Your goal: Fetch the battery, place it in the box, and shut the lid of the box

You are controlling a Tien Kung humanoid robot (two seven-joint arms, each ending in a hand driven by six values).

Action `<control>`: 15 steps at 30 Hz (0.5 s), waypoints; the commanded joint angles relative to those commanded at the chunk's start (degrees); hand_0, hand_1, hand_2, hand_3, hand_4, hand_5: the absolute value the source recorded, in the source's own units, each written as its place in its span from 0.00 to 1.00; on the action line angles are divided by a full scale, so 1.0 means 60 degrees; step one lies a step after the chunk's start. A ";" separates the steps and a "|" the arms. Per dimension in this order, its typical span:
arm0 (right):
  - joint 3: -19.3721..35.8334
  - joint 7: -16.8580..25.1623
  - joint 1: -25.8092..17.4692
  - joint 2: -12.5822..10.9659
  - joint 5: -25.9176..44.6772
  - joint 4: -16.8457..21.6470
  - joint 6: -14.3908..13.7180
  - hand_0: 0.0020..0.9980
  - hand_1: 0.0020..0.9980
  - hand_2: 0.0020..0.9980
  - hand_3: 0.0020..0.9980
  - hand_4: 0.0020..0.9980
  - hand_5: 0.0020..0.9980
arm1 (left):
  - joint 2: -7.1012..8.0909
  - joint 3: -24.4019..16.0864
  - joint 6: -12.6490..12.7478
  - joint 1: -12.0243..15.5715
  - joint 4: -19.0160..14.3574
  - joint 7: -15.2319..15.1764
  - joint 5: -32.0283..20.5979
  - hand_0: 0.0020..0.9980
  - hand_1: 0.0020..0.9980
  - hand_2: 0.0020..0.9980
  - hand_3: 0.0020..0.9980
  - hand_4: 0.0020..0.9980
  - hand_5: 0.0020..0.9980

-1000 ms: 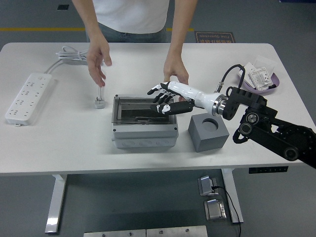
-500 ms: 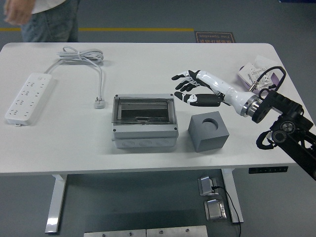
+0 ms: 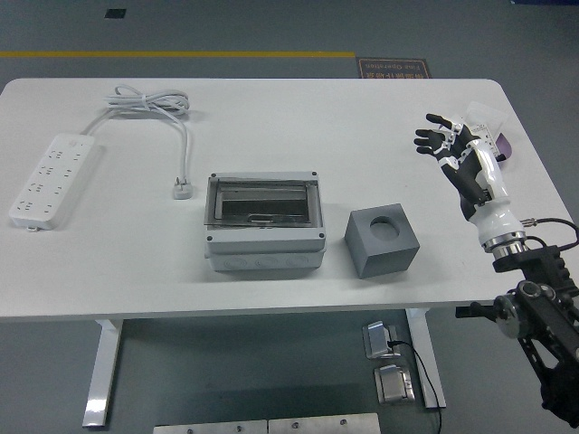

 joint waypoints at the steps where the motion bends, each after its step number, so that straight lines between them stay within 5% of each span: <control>1: -0.0052 0.0071 -0.0025 0.0003 0.0186 -0.0051 0.0036 0.68 0.64 0.66 0.75 0.77 0.59 | 0.0008 -0.0017 0.0001 -0.0003 -0.0002 -0.0001 0.0009 0.65 0.71 0.67 0.69 0.69 0.18; 3: -0.0145 0.0153 -0.0037 -0.0004 0.0550 -0.0131 0.0101 0.68 0.64 0.66 0.75 0.77 0.59 | 0.0026 -0.0047 0.0000 -0.0015 -0.0007 -0.0001 0.0035 0.65 0.71 0.67 0.69 0.69 0.18; 4: -0.0184 0.0170 -0.0031 -0.0014 0.0715 -0.0163 0.0137 0.68 0.63 0.65 0.71 0.82 0.67 | 0.0037 -0.0060 -0.0001 -0.0021 -0.0008 -0.0001 0.0047 0.65 0.71 0.67 0.69 0.70 0.18; 15: -0.0218 0.0097 0.0045 -0.0154 0.0932 -0.0240 0.0353 0.68 0.63 0.65 0.71 0.85 0.69 | 0.0228 -0.0202 -0.0015 -0.0083 -0.0033 0.0016 0.0169 0.65 0.71 0.67 0.69 0.70 0.18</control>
